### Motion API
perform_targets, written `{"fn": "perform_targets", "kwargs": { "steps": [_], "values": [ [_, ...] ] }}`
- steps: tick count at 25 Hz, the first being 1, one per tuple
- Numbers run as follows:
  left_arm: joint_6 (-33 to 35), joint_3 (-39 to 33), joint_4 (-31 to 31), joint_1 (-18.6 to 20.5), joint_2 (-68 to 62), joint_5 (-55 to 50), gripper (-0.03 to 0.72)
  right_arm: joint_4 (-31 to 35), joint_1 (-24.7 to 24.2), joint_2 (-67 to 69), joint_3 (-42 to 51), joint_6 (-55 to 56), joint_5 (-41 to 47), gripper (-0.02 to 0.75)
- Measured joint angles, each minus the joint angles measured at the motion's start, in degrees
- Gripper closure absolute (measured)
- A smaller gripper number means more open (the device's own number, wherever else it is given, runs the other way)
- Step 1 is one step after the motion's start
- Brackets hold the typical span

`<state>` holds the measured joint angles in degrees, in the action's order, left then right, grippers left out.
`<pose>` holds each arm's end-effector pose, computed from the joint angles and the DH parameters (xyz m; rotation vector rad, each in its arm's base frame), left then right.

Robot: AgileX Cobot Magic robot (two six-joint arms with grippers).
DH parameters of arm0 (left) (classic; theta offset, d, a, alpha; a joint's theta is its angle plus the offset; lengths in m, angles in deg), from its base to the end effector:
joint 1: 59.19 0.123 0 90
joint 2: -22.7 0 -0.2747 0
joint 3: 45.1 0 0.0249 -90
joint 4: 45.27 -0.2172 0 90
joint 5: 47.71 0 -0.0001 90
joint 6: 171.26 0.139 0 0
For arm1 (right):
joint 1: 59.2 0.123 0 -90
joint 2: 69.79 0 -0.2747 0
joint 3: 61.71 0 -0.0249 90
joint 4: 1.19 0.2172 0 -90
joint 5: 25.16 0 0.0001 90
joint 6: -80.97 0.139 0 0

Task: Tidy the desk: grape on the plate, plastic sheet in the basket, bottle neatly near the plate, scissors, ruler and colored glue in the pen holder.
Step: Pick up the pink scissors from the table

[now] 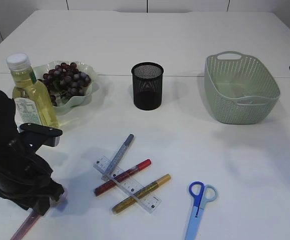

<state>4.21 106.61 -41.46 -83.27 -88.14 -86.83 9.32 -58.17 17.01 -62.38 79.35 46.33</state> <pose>0.2377 -0.1126 0.0930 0.4514 3.0888 -0.0764 0.2519 0.0286 0.3104 -0.0306 2.7400 0.2520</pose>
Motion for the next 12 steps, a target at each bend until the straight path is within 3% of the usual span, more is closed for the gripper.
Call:
{"fn": "perform_targets", "kwargs": {
  "steps": [12],
  "values": [
    [0.3,0.0,0.4,-0.4,0.0,-0.1,0.412,0.0,0.0,0.0,0.0,0.0,0.0,0.207]
  ]
}}
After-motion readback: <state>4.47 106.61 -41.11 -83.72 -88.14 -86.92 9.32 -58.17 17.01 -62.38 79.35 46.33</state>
